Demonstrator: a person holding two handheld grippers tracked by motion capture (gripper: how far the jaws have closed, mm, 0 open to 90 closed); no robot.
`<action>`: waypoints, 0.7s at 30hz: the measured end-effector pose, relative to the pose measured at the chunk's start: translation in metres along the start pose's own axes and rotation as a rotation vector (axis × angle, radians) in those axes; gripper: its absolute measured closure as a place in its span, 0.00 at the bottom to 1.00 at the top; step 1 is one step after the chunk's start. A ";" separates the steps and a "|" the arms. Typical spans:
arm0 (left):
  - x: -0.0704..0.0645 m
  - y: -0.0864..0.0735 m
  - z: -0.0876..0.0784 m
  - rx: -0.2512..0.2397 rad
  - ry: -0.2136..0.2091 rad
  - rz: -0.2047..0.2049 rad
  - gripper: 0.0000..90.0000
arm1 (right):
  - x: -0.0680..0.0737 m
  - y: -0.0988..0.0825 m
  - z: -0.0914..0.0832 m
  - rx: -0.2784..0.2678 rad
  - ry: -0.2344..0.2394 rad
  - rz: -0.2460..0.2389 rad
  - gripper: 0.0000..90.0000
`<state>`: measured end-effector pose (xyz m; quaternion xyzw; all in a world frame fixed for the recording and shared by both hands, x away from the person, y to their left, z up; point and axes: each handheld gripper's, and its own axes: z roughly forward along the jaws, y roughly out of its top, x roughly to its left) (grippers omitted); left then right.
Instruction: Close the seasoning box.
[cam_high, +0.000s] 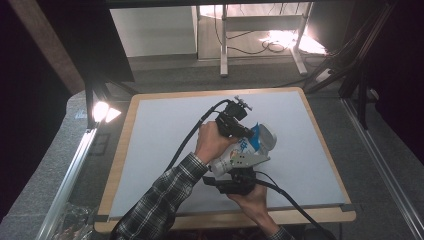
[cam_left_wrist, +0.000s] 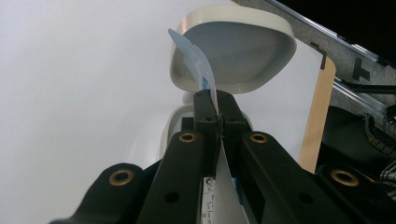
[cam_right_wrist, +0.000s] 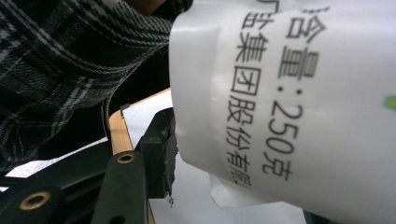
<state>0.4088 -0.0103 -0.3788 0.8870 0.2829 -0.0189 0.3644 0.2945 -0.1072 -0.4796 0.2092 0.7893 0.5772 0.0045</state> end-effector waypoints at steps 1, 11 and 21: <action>0.000 0.000 0.000 0.002 0.000 0.002 0.99 | 0.000 0.000 0.000 0.000 0.000 0.000 0.56; 0.001 0.001 0.002 0.004 -0.004 -0.002 0.99 | -0.001 -0.001 0.000 0.001 0.001 0.000 0.56; 0.000 0.002 0.002 0.009 -0.005 -0.007 0.99 | -0.001 0.000 -0.001 -0.003 0.004 0.000 0.56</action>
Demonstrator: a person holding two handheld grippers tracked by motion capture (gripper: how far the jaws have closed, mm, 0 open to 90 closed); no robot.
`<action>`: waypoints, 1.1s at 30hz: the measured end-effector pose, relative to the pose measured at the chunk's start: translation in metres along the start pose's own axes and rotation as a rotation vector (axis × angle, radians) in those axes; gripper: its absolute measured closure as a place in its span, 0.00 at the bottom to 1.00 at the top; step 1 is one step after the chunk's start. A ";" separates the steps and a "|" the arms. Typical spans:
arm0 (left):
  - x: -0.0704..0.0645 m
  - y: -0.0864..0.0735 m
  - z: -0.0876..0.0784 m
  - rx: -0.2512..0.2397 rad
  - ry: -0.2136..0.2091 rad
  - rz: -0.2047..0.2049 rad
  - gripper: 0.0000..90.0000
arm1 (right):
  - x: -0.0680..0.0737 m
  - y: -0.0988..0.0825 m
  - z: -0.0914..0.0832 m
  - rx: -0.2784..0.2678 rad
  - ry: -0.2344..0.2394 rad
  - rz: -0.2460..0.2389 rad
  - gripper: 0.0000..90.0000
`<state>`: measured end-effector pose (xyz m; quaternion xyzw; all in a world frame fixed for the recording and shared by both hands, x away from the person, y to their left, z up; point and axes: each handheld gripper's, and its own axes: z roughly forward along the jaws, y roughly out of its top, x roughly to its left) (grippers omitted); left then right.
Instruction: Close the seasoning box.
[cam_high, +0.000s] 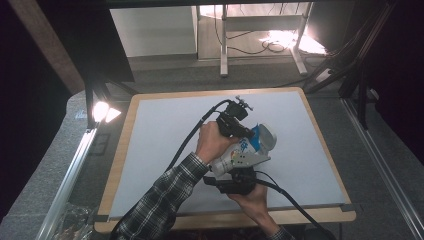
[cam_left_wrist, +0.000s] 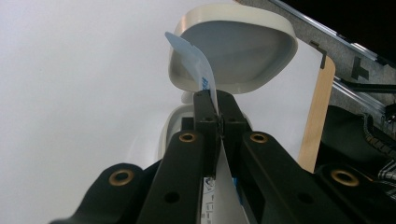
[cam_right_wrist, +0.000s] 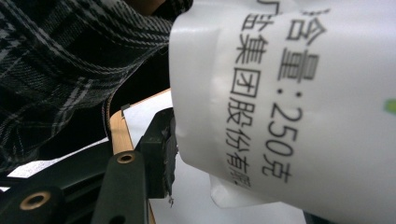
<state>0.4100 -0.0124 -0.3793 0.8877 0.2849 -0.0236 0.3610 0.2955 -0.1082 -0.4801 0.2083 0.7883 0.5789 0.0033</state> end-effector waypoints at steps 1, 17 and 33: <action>0.000 0.000 0.000 0.000 0.000 0.000 0.99 | 0.000 0.000 0.000 -0.001 0.000 0.000 0.56; 0.001 0.000 0.001 0.006 -0.004 -0.005 0.99 | 0.000 0.000 0.000 0.001 0.003 0.001 0.57; 0.001 0.003 0.002 0.017 -0.005 -0.005 0.99 | 0.000 0.001 -0.001 -0.008 0.004 0.009 0.56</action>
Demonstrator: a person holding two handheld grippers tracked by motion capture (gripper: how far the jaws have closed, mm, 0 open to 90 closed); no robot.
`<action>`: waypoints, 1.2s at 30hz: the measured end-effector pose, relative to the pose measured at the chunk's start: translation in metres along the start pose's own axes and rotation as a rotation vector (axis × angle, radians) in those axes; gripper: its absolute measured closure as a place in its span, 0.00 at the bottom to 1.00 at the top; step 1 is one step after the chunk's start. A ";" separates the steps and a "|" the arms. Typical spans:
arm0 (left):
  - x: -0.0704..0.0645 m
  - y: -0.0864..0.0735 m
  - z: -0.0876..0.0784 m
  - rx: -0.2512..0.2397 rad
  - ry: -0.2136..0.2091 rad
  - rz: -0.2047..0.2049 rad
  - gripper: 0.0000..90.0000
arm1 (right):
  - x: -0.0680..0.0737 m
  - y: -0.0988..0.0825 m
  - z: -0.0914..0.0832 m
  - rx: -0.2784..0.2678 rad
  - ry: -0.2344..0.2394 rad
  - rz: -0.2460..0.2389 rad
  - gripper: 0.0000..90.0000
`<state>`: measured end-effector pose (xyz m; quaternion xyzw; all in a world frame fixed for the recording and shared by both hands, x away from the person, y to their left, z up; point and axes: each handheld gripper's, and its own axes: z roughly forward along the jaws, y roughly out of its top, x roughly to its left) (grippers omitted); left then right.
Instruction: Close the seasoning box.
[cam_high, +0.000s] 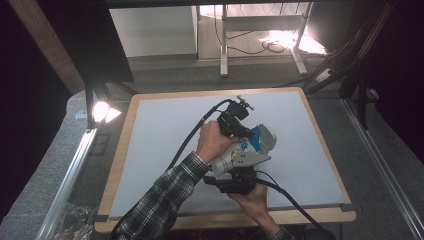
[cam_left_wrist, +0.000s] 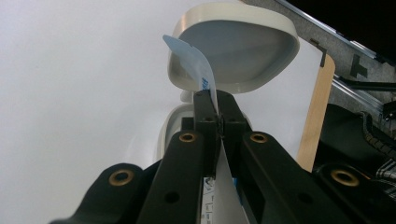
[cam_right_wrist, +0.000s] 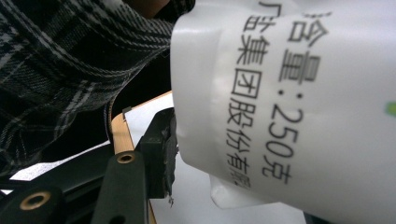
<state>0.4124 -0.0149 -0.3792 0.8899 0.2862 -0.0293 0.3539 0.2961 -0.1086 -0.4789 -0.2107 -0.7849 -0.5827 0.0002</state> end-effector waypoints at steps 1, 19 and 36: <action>0.000 0.000 0.000 0.002 0.000 0.001 0.99 | 0.000 0.000 0.000 -0.001 0.001 0.001 0.56; 0.000 0.002 0.002 0.014 -0.004 -0.010 0.99 | 0.000 0.000 -0.001 -0.010 0.002 0.013 0.56; 0.000 0.003 0.003 0.025 -0.006 -0.005 0.99 | 0.000 0.001 -0.001 -0.016 0.004 0.022 0.55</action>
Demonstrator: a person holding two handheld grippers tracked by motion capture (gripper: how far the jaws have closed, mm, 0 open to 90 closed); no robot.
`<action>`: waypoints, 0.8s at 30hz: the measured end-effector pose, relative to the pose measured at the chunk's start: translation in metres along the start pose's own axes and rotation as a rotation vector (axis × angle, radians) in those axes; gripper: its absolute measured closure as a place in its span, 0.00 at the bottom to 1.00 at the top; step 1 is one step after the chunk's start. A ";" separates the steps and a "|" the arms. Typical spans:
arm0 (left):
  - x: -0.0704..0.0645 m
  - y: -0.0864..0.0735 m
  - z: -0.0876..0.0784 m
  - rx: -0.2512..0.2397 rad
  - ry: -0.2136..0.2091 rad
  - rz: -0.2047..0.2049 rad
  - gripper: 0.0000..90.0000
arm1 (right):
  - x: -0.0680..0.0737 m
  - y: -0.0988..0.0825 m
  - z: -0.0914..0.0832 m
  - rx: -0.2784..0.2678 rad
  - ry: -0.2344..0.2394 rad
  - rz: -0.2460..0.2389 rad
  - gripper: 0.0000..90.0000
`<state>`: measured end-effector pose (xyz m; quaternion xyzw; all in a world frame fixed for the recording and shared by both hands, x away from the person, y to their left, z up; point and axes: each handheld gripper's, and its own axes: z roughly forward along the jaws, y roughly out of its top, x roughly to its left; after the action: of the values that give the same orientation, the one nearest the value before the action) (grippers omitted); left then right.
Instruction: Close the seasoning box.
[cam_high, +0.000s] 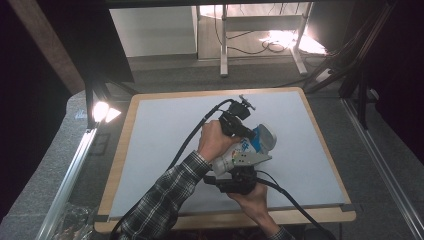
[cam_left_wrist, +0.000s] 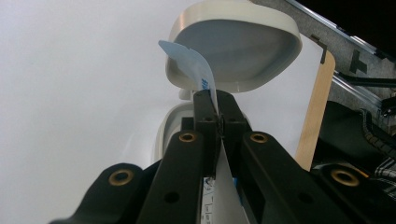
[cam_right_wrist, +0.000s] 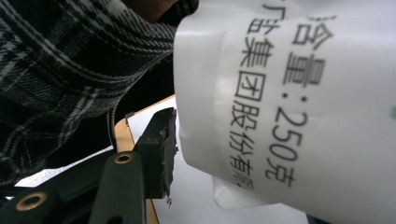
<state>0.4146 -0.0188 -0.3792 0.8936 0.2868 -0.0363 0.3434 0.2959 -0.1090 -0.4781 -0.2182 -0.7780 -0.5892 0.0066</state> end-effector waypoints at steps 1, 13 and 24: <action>0.000 0.000 0.000 0.000 0.000 0.000 0.99 | 0.000 0.000 0.000 0.000 0.000 0.000 0.55; 0.000 0.001 0.000 0.006 0.000 -0.002 0.99 | 0.000 0.000 0.000 -0.003 0.000 0.000 0.55; -0.001 0.001 0.001 0.005 0.005 0.000 0.99 | 0.000 0.000 0.000 -0.003 0.000 0.000 0.55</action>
<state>0.4146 -0.0204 -0.3791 0.8946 0.2876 -0.0346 0.3403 0.2962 -0.1094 -0.4778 -0.2182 -0.7772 -0.5902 0.0062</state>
